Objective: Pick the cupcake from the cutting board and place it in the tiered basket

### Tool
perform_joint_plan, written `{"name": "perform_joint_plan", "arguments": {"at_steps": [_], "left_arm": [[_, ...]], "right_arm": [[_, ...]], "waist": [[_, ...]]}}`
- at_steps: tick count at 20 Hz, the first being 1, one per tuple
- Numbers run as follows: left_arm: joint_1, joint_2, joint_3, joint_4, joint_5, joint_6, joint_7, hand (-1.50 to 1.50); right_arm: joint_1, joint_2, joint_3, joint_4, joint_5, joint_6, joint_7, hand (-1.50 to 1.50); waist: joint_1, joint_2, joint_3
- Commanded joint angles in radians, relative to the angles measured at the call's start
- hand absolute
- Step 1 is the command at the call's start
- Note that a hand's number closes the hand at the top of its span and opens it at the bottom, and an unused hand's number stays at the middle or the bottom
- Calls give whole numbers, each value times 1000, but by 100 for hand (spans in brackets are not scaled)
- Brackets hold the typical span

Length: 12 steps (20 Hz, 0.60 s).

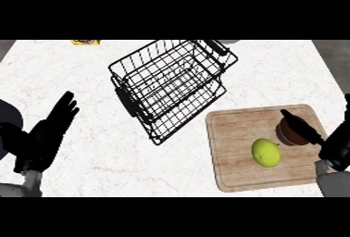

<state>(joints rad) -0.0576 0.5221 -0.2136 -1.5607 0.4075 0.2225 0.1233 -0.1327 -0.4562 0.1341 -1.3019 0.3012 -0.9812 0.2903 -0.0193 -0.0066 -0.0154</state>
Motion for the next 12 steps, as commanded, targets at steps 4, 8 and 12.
{"name": "perform_joint_plan", "arguments": {"at_steps": [4,8,12], "left_arm": [[-14,3,-7,-16,-4,-14,1,0],[-30,-2,-16,-9,-11,-14,10,0],[-50,-24,-23,22,-15,-8,19,0]], "right_arm": [[32,-147,137,44,107,314,325,-150],[-35,-169,218,-49,96,524,550,-150],[-193,-199,249,-179,116,696,855,-150]], "waist": [[24,5,-7],[33,0,-3],[27,-2,3]]}}
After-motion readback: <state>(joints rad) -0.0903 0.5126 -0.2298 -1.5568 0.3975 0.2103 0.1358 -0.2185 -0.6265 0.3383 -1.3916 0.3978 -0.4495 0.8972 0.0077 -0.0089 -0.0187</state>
